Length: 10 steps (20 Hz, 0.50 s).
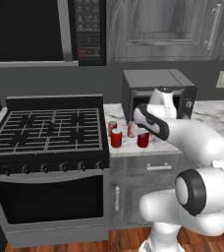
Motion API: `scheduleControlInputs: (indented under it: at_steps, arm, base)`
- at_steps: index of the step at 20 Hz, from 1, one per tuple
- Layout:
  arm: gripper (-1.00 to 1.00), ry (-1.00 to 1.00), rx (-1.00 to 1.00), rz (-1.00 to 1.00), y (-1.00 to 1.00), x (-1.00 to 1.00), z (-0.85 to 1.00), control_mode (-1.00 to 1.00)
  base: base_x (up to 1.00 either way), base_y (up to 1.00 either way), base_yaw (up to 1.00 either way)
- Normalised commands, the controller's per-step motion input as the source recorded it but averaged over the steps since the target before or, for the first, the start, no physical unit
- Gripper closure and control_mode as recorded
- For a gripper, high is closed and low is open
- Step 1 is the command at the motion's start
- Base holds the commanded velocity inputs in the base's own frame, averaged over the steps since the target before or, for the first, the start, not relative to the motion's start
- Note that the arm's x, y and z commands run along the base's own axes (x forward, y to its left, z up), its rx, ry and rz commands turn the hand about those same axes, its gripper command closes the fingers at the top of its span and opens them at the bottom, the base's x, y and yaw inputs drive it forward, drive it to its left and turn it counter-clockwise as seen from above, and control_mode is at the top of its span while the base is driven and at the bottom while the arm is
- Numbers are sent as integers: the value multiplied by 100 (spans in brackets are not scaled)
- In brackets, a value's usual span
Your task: Four empty soda cans are scattered around the kitchen. Gather all the cans and cluster them next to the stove for recycling.
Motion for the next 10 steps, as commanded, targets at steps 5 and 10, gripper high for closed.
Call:
scheduleControlInputs:
  at_steps: [5,10]
  arm:
    - [100,0,0,0,0,30,-8,-100]
    - [100,2,0,0,0,23,-14,-100]
  base:
    - [0,0,0]
    - [0,0,0]
